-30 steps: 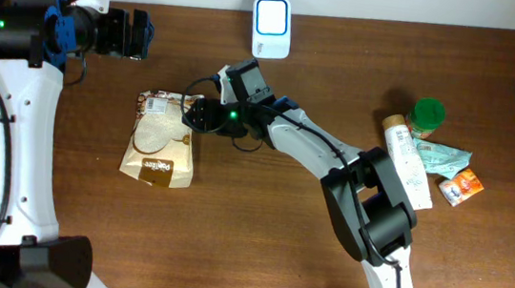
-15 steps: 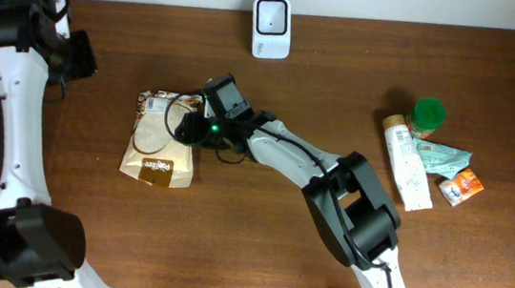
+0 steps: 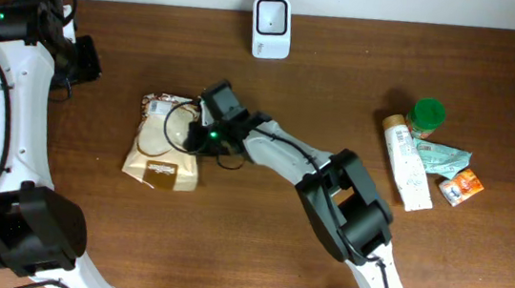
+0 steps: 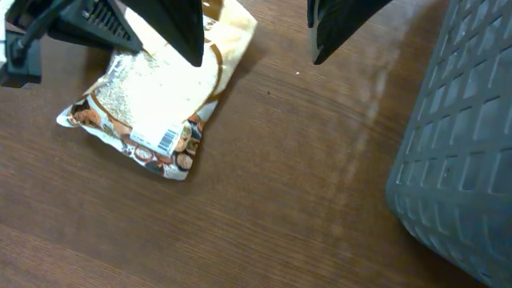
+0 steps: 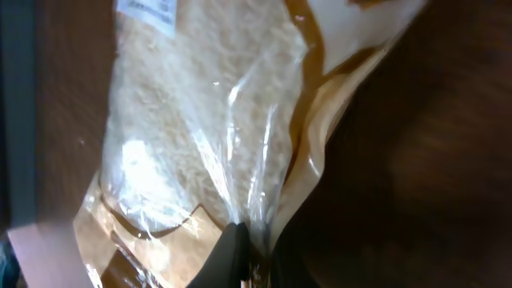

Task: Scan the item barcode
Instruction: 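Reach the right gripper toward the brown snack bag, then grasp the brown snack bag edges with both grippers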

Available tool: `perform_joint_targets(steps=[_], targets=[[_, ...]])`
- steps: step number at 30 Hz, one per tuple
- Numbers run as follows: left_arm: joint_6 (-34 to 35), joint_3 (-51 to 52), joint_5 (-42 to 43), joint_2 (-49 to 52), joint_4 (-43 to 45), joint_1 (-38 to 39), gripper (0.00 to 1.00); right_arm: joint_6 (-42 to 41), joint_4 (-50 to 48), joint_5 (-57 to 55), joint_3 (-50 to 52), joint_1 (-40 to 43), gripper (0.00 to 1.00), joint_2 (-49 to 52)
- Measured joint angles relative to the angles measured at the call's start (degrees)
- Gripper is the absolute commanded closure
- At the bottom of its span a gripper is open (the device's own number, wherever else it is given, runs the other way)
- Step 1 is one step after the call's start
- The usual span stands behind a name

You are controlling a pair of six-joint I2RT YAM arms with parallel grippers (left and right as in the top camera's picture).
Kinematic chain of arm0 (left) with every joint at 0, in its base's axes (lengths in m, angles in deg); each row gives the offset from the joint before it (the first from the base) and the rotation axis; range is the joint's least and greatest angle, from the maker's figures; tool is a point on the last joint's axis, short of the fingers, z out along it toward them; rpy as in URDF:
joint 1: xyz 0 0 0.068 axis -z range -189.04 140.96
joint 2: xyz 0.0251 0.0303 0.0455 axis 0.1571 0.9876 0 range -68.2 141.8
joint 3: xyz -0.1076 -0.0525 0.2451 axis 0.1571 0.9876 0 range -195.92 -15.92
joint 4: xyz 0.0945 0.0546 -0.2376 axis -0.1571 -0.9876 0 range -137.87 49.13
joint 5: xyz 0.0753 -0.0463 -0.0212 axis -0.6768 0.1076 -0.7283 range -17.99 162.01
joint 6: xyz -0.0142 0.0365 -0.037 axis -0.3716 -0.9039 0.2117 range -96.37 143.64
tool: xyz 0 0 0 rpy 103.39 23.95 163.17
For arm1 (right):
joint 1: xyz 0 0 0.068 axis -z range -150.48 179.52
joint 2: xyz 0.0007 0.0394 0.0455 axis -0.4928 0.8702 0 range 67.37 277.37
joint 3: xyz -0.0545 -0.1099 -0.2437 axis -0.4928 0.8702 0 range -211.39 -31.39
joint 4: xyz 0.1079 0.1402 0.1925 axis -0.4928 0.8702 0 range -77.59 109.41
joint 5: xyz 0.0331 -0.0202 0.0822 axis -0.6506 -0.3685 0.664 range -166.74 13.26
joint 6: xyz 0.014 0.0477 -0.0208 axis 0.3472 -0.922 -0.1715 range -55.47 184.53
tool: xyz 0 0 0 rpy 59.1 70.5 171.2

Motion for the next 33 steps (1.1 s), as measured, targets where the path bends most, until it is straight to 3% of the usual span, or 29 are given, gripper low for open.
perform_joint_targets(steps=[2,7,11,14,18,22,26,33], targets=[[0.0,1.4,2.4,0.0,0.7,0.0,0.74,3.4,8.5,0.6,0.3,3.2,0.96,-2.3],[-0.7,15.3,13.2,0.2,6.3,2.9,0.81,8.2,25.1,0.1,1.5,10.3,0.96,-5.4],[-5.0,29.4,24.6,0.7,18.9,10.4,0.85,8.6,25.0,0.1,3.3,10.4,0.95,-6.5],[-6.2,34.7,29.7,1.0,24.7,13.9,1.0,8.7,25.1,0.1,3.6,10.4,0.82,-6.6],[-5.8,37.6,32.6,1.2,29.3,14.6,1.0,9.1,24.8,0.7,3.7,10.4,0.6,-6.8],[-5.5,37.7,35.8,5.2,30.7,14.7,1.0,9.3,20.1,6.5,4.4,12.8,0.46,-6.8],[-5.0,37.8,36.9,8.5,30.7,15.6,1.0,9.4,13.7,11.2,4.9,18.3,0.45,-6.6],[-2.8,37.4,38.9,10.8,30.6,16.0,1.0,7.1,7.3,18.2,4.9,18.2,0.46,-3.3]])
